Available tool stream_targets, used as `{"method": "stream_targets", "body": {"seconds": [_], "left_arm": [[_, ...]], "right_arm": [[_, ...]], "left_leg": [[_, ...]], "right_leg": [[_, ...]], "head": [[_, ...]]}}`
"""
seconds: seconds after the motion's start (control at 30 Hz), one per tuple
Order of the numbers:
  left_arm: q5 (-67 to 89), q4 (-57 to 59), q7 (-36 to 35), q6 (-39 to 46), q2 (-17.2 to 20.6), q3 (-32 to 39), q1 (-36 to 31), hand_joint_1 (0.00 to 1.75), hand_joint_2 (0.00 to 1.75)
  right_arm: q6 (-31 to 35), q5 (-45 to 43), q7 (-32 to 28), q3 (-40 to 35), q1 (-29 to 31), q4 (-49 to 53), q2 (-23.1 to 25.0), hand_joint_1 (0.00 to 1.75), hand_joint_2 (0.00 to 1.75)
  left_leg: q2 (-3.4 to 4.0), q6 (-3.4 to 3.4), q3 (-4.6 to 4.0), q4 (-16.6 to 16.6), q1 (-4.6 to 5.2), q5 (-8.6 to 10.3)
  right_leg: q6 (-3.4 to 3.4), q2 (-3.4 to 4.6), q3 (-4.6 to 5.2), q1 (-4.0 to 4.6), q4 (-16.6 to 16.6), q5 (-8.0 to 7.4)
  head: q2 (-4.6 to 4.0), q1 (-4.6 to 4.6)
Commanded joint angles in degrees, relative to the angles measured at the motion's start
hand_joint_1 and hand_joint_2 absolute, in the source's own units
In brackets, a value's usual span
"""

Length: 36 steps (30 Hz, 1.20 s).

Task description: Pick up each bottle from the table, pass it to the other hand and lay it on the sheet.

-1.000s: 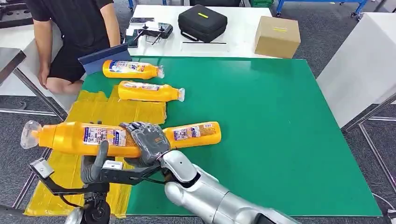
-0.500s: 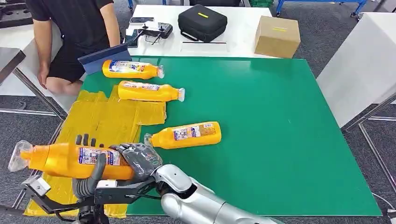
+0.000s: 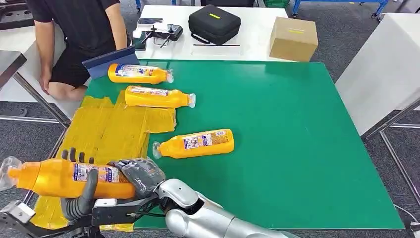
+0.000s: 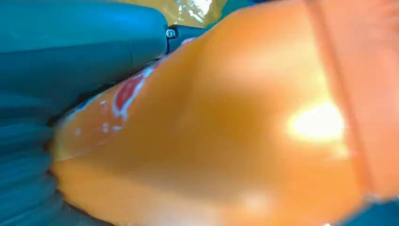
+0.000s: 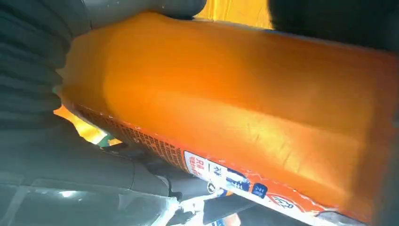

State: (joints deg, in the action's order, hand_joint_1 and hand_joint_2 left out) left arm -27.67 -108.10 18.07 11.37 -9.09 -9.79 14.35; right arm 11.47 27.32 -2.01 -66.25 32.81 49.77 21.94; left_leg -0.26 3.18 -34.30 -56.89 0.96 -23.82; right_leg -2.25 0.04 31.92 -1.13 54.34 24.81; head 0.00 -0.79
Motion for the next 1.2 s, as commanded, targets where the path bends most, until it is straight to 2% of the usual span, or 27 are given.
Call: {"method": "stream_targets", "body": {"seconds": [0.03,0.23,0.33,0.37,0.43,0.6,0.67,0.8,0.83,0.97,1.2], "left_arm": [[-0.6,-1.0,1.3,-1.6,0.7,4.0,-7.8,1.75,1.75],[-0.9,0.4,1.6,-2.2,0.9,3.9,-8.4,1.75,1.75],[-1.2,1.5,1.7,-2.8,1.2,3.9,-9.3,1.75,1.75],[-1.4,1.8,1.8,-3.0,1.2,4.0,-9.5,1.75,1.75],[-1.6,2.4,1.8,-3.2,1.2,4.0,-10.0,1.75,1.75],[-2.1,3.4,1.8,-3.6,1.3,4.0,-11.0,1.75,1.75],[-2.4,4.3,1.7,-4.0,1.4,3.9,-11.7,1.75,1.75],[-2.6,4.8,1.7,-4.2,1.4,3.9,-12.1,1.75,1.75],[-2.8,5.3,1.7,-4.5,1.4,3.8,-12.3,1.75,1.75],[-3.1,6.3,1.7,-5.2,1.2,3.9,-13.0,1.75,1.75],[-3.2,7.2,1.7,-5.8,1.1,4.0,-13.5,1.75,1.75]], "right_arm": [[-4.6,0.8,-2.4,-9.1,-4.4,-1.3,-1.9,1.75,1.75],[-4.4,0.6,-2.7,-8.4,-4.4,-1.9,-1.9,1.75,1.75],[-4.5,0.6,-2.8,-8.0,-4.3,-2.2,-1.9,1.75,1.75],[-4.4,0.7,-2.9,-7.9,-4.2,-2.2,-1.9,1.75,1.75],[-4.2,0.7,-2.9,-7.6,-3.9,-2.5,-1.9,1.75,1.75],[-4.0,0.6,-2.8,-7.2,-3.6,-3.1,-1.9,1.75,1.75],[-3.6,0.6,-3.0,-6.8,-3.5,-3.8,-1.9,1.75,1.75],[-3.5,0.6,-3.1,-6.5,-3.4,-4.2,-1.9,1.75,1.75],[-3.2,0.6,-3.4,-6.2,-3.4,-4.7,-1.9,1.75,1.75],[-2.7,0.7,-3.7,-5.5,-3.3,-5.6,-1.9,1.75,1.75],[-1.7,0.6,-4.0,-4.7,-3.1,-6.3,-1.9,1.75,1.75]], "left_leg": [[-0.35,-0.29,0.34,0.1,-0.13,-0.03],[-0.31,-0.21,0.24,0.1,-0.09,0.02],[-0.41,-0.53,0.64,0.2,-0.16,-0.12],[-0.32,-0.19,0.20,0.1,-0.09,0.04],[-0.42,-0.32,0.39,0.2,-0.10,0.00],[-0.34,-0.19,0.20,0.1,-0.07,0.05],[-0.45,-0.33,0.39,0.2,-0.12,0.02],[-0.46,-0.27,0.33,0.2,-0.10,0.05],[-0.32,-0.20,0.18,0.1,-0.09,0.06],[-0.50,-0.35,0.38,0.2,-0.13,0.01],[-0.36,-0.21,0.21,0.1,-0.09,0.02]], "right_leg": [[0.17,-0.37,-0.49,0.11,-0.2,0.12],[0.13,-0.32,-0.36,0.08,-0.2,0.06],[0.34,-0.45,-0.80,0.14,-0.2,0.25],[0.12,-0.32,-0.34,0.08,-0.2,0.05],[0.20,-0.44,-0.52,0.08,-0.2,0.13],[0.11,-0.35,-0.19,0.06,-0.2,0.05],[0.20,-0.48,-0.42,0.10,-0.2,0.11],[0.18,-0.48,-0.13,0.09,-0.2,0.10],[0.12,-0.33,0.23,0.08,-0.2,0.03],[0.21,-0.52,-0.02,0.11,-0.2,0.13],[0.12,-0.36,0.11,0.08,-0.2,0.07]], "head": [[0.00,-0.02],[0.00,-0.02],[0.00,-0.02],[0.00,-0.02],[0.00,-0.02],[0.00,-0.02],[0.00,0.00],[0.00,-0.04],[0.00,-0.04],[0.00,-0.02],[0.00,-0.02]]}}
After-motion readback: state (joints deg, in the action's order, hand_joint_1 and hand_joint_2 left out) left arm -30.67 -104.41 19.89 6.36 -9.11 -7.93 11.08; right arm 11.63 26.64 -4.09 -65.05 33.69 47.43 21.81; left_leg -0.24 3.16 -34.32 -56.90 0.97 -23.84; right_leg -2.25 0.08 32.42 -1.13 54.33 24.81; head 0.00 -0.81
